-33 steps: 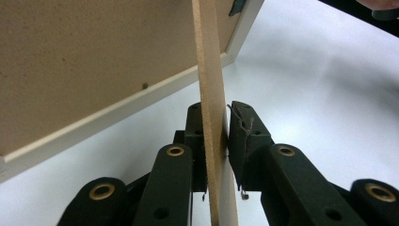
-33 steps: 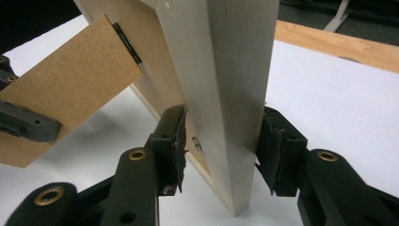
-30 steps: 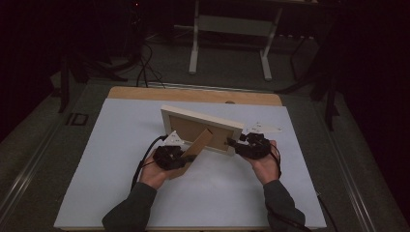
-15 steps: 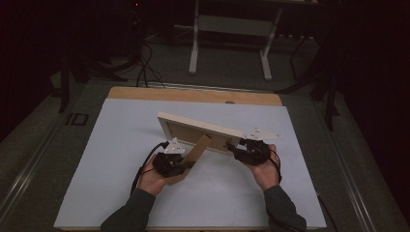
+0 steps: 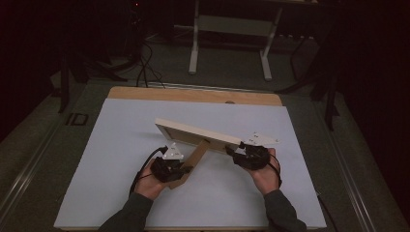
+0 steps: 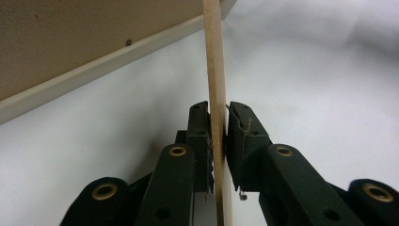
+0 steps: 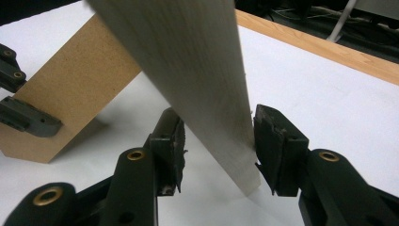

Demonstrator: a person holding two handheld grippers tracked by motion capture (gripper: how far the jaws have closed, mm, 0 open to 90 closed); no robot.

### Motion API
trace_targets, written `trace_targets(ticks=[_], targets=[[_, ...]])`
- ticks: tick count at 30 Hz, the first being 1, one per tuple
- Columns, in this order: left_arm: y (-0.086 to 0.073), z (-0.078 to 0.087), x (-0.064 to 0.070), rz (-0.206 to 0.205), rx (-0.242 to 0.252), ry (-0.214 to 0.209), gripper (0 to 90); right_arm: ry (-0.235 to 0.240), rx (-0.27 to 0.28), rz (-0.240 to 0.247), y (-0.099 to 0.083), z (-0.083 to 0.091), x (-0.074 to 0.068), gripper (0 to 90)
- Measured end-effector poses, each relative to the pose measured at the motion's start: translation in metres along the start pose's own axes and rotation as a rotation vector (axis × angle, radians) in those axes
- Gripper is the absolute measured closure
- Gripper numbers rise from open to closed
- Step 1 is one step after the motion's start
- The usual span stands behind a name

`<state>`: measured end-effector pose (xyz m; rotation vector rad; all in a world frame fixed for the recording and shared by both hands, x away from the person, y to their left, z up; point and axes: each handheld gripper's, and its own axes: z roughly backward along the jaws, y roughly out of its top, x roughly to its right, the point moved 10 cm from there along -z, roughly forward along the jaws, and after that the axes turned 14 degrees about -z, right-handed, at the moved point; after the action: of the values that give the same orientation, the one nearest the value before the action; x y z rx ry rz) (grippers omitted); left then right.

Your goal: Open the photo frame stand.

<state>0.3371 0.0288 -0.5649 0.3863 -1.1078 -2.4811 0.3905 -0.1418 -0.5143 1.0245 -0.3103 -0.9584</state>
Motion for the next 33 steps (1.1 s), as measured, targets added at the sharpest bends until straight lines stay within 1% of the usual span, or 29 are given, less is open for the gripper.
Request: trace_targets(ticks=[6, 9, 12, 15, 19, 21, 27, 30, 33], targets=[[-0.001, 0.003, 0.005, 0.002, 0.005, -0.016, 78.5, 0.002, 0.005, 0.006, -0.002, 0.001, -0.002, 53.8], [-0.002, 0.003, 0.006, -0.002, 0.000, -0.027, 75.9, 0.000, 0.009, 0.008, -0.003, 0.001, -0.002, 53.7], [-0.003, 0.004, 0.006, -0.013, -0.007, -0.020, 72.5, 0.001, 0.004, 0.007, -0.003, 0.001, -0.002, 53.8], [-0.002, 0.006, 0.004, -0.015, 0.002, -0.009, 70.8, -0.002, 0.002, 0.008, -0.004, 0.000, -0.001, 53.7], [0.001, 0.013, 0.001, -0.005, 0.024, -0.002, 68.9, 0.004, 0.001, 0.001, -0.004, 0.000, -0.001, 53.4], [0.002, 0.016, -0.001, 0.006, 0.041, -0.004, 68.0, 0.006, 0.003, -0.003, -0.004, 0.000, -0.001, 53.2], [0.004, 0.027, -0.009, 0.046, 0.083, 0.010, 65.5, 0.009, 0.000, -0.004, -0.004, 0.000, -0.001, 53.1], [0.005, 0.032, -0.013, 0.057, 0.097, 0.016, 65.0, 0.009, -0.001, -0.002, -0.004, 0.000, -0.001, 53.1], [0.006, 0.035, -0.016, 0.066, 0.106, 0.028, 62.4, 0.010, -0.002, -0.001, -0.004, 0.000, 0.000, 53.2]])
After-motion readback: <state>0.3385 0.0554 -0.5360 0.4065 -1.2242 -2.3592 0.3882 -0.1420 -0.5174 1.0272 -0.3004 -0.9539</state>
